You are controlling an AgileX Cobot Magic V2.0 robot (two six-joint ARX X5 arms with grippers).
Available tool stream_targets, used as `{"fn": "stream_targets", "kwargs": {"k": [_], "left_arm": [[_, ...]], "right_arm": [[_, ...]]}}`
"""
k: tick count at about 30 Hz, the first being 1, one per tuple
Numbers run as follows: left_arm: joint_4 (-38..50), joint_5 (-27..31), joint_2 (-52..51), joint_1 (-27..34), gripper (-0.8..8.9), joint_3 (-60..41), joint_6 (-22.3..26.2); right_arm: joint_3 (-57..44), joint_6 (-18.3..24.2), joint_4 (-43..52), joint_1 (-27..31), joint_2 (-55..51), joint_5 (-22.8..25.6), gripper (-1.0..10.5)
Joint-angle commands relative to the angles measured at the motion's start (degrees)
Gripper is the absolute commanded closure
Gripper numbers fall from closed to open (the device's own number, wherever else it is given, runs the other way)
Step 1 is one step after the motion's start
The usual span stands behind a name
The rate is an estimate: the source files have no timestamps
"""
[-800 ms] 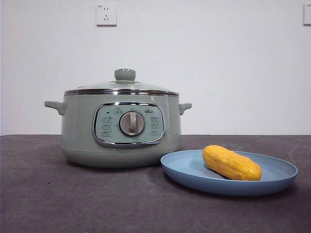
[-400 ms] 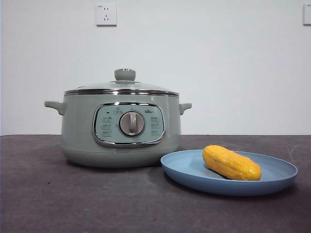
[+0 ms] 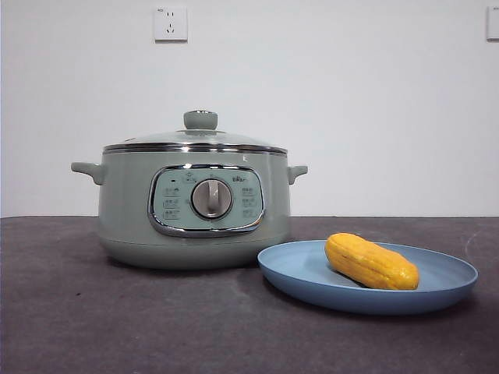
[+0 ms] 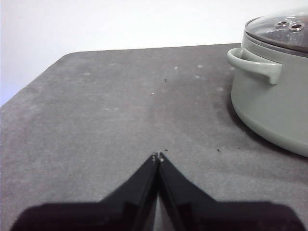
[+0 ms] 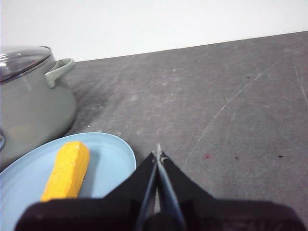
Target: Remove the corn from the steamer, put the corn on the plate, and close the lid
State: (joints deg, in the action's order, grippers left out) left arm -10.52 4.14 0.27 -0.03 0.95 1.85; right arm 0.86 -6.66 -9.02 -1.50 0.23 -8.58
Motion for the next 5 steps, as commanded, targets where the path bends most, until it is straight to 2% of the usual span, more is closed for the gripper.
{"fn": "stream_targets", "kwargs": {"k": [1,5], "left_arm": [[0.4,0.1,-0.1,0.1,8.17,-0.8,-0.6],[0.4,0.1,-0.1,0.1,8.17,-0.8,-0.6]], "right_arm": [[-0.6,-0.4,-0.6,0.0,-0.1,0.0,9.5],[-0.6,-0.4,-0.6,0.0,-0.1,0.0,9.5]]}}
